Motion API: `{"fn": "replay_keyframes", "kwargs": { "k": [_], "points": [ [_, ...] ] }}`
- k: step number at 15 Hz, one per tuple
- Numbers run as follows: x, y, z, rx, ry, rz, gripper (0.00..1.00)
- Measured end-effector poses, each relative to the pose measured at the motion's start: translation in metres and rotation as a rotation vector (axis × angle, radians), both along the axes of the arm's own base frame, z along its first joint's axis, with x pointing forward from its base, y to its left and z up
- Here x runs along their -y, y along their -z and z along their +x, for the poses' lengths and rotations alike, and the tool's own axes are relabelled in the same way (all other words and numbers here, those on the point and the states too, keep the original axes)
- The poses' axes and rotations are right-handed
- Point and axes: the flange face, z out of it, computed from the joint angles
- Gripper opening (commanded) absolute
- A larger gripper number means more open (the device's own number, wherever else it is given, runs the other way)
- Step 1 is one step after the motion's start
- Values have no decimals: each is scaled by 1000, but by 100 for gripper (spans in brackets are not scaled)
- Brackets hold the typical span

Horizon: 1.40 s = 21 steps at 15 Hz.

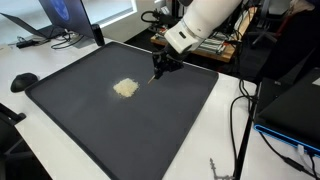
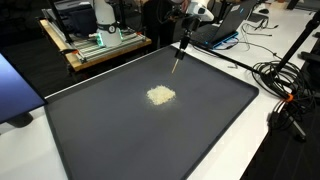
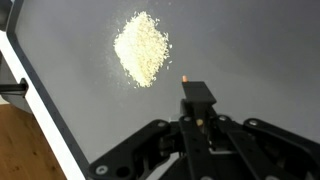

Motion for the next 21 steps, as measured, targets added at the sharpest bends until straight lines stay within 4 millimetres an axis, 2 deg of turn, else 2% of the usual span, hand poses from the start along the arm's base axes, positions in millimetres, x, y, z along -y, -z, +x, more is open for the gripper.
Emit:
{"fn": "replay_keyframes", "kwargs": {
  "k": [4, 10, 17, 21],
  "points": [
    [-27, 28, 3, -31, -65, -89, 3],
    [-56, 53, 11, -59, -114, -291, 3],
    [-65, 86, 27, -103, -164, -410, 3],
    [-67, 93, 33, -113, -171, -417, 3]
  ]
}}
